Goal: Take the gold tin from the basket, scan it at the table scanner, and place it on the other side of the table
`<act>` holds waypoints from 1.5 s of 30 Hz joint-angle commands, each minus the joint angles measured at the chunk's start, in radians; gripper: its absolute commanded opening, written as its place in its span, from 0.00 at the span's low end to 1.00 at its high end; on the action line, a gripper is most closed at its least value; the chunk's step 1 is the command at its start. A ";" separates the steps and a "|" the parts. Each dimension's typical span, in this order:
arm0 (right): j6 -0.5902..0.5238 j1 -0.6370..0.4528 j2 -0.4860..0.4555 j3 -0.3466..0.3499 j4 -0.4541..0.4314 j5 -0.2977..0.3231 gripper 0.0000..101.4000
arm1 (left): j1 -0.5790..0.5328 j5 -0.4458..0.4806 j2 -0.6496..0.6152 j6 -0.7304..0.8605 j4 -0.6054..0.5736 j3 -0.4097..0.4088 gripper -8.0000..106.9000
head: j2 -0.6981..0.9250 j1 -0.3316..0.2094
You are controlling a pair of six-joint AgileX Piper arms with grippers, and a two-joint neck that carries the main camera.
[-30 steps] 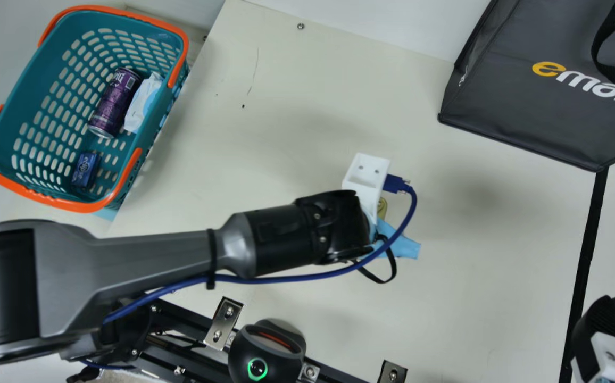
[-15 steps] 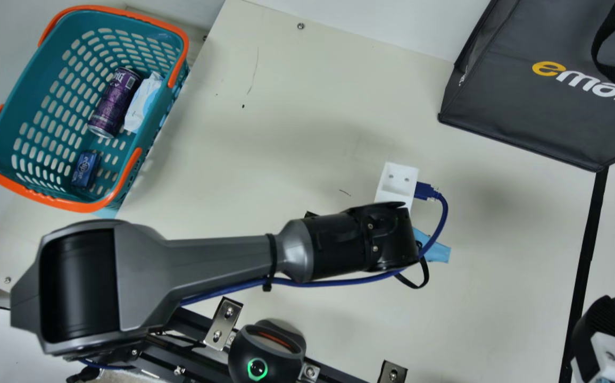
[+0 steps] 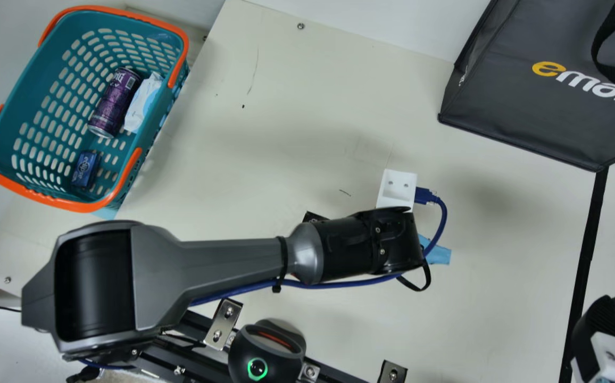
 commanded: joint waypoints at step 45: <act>0.000 0.000 0.000 0.000 0.001 0.000 0.94 | 0.456 -0.388 -0.737 0.696 -0.440 0.656 0.85 | 0.004 -0.030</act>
